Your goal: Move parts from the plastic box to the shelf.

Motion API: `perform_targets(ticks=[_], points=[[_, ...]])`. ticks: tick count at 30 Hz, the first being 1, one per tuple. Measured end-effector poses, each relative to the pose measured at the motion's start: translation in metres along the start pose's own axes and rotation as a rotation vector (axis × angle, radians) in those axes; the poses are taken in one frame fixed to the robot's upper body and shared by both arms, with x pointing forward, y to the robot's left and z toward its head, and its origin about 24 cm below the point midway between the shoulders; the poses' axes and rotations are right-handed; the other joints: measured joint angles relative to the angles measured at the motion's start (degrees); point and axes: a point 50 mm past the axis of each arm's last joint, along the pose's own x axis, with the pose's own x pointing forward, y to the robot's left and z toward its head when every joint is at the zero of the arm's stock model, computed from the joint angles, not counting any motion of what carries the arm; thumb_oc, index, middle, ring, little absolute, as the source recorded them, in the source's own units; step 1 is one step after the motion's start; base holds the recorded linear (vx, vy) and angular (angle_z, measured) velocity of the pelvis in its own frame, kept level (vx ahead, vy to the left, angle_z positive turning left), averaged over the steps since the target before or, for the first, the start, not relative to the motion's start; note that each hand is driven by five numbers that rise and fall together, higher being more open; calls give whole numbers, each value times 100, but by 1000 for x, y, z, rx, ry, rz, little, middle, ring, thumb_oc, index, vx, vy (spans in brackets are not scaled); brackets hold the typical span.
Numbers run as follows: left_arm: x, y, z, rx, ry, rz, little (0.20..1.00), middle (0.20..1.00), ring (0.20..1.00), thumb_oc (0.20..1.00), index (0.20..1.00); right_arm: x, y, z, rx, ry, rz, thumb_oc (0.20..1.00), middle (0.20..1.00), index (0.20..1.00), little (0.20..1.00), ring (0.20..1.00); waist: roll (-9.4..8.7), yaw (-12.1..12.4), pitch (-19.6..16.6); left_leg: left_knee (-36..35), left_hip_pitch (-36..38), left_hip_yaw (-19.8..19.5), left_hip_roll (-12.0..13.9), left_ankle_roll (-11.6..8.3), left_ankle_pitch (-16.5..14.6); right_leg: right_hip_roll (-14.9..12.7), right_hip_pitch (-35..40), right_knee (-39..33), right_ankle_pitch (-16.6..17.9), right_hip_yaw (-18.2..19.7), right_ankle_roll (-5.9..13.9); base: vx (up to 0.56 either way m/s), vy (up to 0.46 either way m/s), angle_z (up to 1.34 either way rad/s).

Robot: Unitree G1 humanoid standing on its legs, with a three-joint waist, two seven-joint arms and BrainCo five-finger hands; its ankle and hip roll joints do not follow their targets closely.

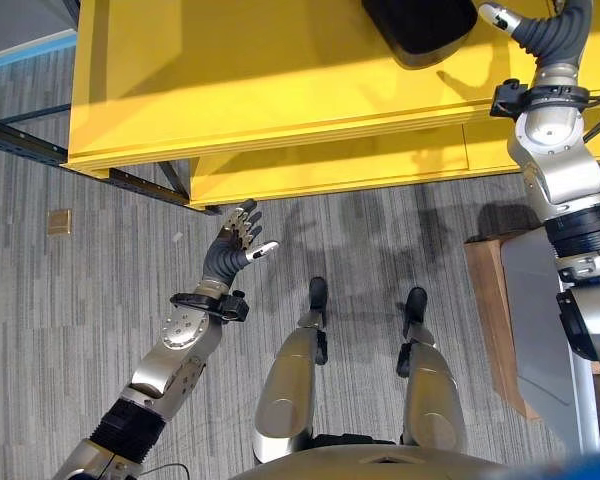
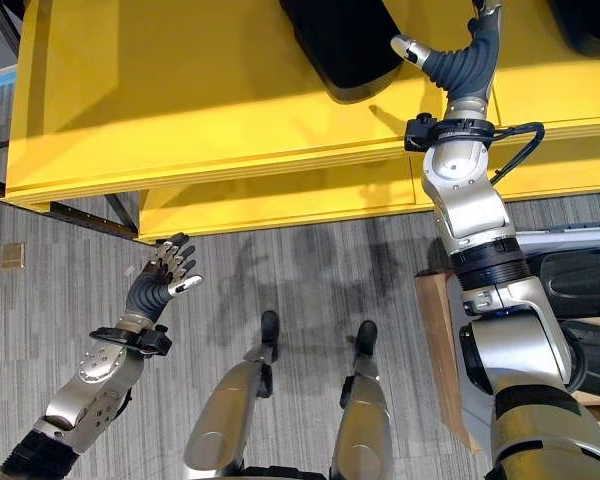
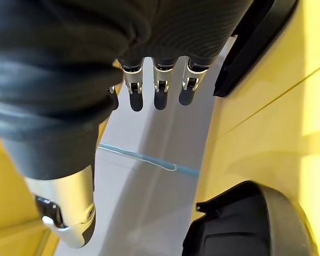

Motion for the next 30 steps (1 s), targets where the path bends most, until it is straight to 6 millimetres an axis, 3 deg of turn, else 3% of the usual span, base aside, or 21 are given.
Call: perform_targets(ticks=[9, 22, 30], points=[[-2, 1, -7, 2, 28, 7, 1000, 1000, 1000, 1000, 1000, 7, -11, -25, -63, 115, -58, 1000, 1000, 1000, 1000, 1000, 100, 35, 52, -48, -47, -11, -7, 1, 5, -19, -131, 167, -128, -3, 8, 1, -2, 1], [-1, 0, -7, -3, 26, 8, 1000, 1000, 1000, 1000, 1000, 26, -14, -12, -77, 108, -91, 1000, 1000, 1000, 1000, 1000, 168, 70, 112, -102, -196, -37, -10, -6, 1, -20, -444, 478, -347, -5, 12, 23, -8, 1], [2, -1, -7, -17, 13, 17, 1000, 1000, 1000, 1000, 1000, 32, -14, -6, -70, 103, -101, 1000, 1000, 1000, 1000, 1000, 164, 219, 154, -98, -253, -95, -14, -9, 2, -38, -550, 655, -460, -20, -4, 42, -7, 3]])
